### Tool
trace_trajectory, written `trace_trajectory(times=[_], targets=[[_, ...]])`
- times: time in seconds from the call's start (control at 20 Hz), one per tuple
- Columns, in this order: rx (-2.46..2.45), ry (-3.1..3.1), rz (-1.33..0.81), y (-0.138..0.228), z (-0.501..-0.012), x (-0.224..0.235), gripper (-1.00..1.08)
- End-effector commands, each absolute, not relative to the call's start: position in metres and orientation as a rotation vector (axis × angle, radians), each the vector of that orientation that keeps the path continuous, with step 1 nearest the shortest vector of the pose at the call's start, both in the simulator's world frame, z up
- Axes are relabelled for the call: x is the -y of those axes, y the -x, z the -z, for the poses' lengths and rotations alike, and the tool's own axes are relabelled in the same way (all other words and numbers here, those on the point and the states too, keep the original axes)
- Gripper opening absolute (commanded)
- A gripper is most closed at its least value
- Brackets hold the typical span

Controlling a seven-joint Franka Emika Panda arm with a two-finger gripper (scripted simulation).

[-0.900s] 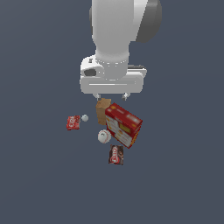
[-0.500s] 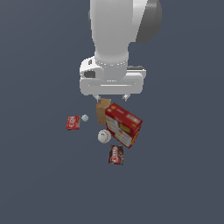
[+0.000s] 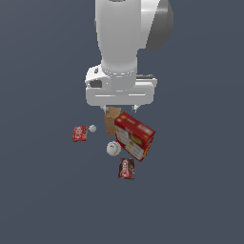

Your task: Pick up a designated object from a clutter of objects.

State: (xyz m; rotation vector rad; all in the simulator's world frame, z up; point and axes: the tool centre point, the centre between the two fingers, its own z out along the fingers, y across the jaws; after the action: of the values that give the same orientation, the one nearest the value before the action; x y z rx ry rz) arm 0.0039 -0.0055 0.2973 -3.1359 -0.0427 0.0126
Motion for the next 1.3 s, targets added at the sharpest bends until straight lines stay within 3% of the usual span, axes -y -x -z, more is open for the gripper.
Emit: trace_trajectory(times=[0.0,0.55,1.25], targets=[[0.022,3.133,-0.013,-0.003,-0.289,0.011,1.0],[-0.178,3.11,-0.009,0.012,-0.215,0.062,1.0],[-0.547,3.077,0.0,0.08,-0.102,0.146,1.0]])
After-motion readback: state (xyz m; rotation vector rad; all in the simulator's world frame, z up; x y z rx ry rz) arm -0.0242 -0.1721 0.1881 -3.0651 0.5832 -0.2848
